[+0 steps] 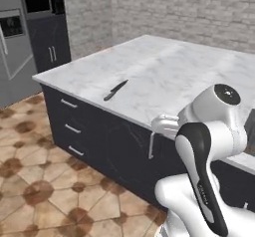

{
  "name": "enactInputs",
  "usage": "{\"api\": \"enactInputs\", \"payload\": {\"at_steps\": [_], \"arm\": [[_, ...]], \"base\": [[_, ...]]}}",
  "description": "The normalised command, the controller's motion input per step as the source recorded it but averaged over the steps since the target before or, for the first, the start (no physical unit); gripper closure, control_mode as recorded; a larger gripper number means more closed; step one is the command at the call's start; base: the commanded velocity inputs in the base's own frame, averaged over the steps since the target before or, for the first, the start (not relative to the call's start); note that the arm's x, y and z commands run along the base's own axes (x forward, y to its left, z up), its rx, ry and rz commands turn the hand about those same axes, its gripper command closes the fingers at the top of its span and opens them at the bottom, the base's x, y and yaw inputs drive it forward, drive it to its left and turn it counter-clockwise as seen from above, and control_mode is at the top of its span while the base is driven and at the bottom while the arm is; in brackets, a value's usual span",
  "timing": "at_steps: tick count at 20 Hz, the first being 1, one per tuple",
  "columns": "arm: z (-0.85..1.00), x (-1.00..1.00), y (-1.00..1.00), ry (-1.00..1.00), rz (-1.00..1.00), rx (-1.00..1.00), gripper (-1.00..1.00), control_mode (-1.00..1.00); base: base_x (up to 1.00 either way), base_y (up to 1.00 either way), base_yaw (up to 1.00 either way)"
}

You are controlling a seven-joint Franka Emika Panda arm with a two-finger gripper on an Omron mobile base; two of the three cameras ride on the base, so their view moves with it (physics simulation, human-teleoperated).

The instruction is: Move the cutting board and knife to the sink. Then move spray from the cabinet to the counter.

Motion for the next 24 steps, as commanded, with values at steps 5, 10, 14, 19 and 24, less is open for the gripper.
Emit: {"api": "enactInputs", "payload": {"at_steps": [5,10,14,19,24], "arm": [[0.00,0.00,0.00,0.00,0.00,0.00,-1.00,1.00],[0.00,0.00,0.00,0.00,0.00,0.00,-1.00,1.00],[0.00,0.00,0.00,0.00,0.00,0.00,-1.00,1.00],[0.00,0.00,0.00,0.00,0.00,0.00,-1.00,1.00],[0.00,0.00,0.00,0.00,0.00,0.00,-1.00,1.00]], "base": [[1.00,1.00,-0.33],[1.00,1.00,-0.37],[1.00,0.95,-0.42],[0.91,0.18,-0.52],[0.59,0.00,-0.47]]}}
